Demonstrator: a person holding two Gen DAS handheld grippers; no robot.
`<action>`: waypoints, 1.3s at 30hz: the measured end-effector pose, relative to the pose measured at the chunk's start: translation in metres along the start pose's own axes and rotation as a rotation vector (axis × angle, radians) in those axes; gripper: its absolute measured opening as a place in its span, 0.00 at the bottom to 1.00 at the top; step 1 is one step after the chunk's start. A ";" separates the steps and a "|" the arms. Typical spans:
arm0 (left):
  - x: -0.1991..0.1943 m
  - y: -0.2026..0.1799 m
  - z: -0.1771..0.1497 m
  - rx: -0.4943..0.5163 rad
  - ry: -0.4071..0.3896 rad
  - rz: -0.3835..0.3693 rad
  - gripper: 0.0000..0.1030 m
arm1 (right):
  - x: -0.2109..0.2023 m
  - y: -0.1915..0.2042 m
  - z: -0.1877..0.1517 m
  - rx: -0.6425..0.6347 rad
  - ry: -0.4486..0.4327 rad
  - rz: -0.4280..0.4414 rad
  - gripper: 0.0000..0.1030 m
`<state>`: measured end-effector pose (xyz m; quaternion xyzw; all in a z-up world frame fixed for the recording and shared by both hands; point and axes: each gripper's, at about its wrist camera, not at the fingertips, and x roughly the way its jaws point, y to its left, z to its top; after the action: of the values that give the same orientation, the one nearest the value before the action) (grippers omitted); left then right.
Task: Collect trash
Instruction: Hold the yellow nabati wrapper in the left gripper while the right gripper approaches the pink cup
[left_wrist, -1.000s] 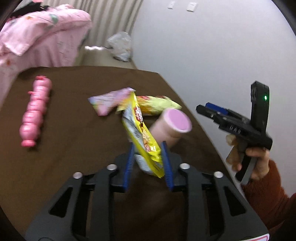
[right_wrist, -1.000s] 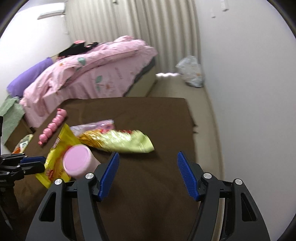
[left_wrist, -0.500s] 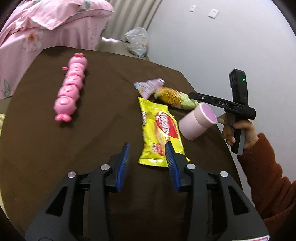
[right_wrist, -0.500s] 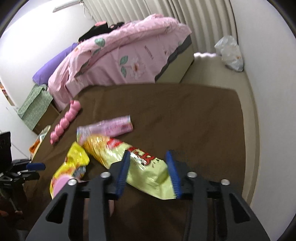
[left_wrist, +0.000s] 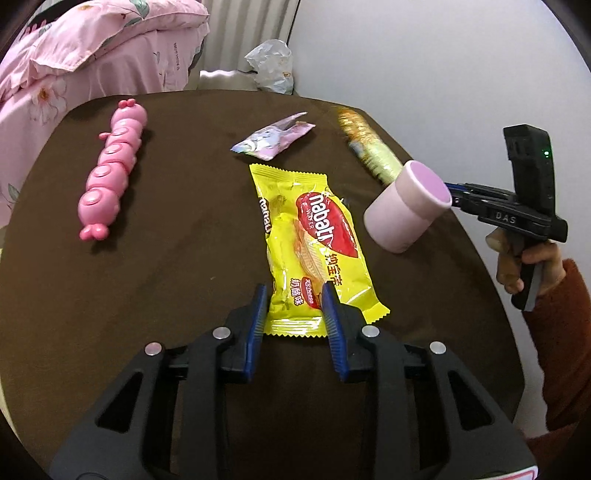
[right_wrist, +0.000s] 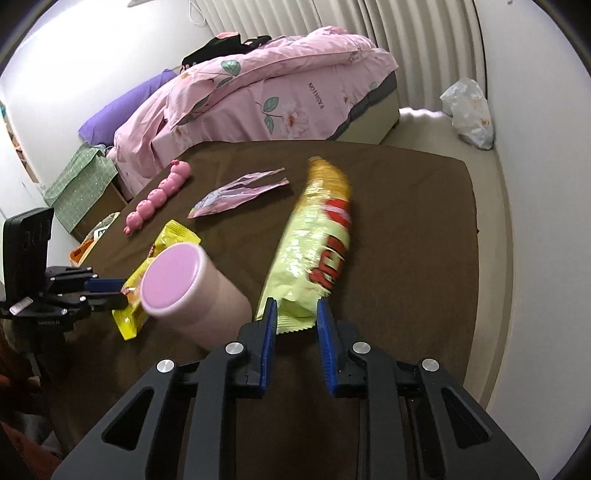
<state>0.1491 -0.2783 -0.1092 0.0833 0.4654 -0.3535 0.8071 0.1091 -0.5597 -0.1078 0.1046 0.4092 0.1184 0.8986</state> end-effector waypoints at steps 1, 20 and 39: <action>-0.002 0.003 -0.002 -0.001 0.001 0.014 0.28 | -0.002 0.001 -0.001 -0.002 -0.013 -0.010 0.27; -0.037 0.057 0.003 -0.182 -0.098 0.037 0.48 | -0.025 -0.003 -0.013 0.152 -0.148 -0.103 0.56; -0.004 0.032 0.028 -0.159 -0.035 0.149 0.48 | -0.007 0.007 -0.042 0.134 0.034 -0.156 0.57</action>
<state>0.1875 -0.2660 -0.0969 0.0475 0.4703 -0.2558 0.8433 0.0719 -0.5507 -0.1282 0.1305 0.4383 0.0221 0.8891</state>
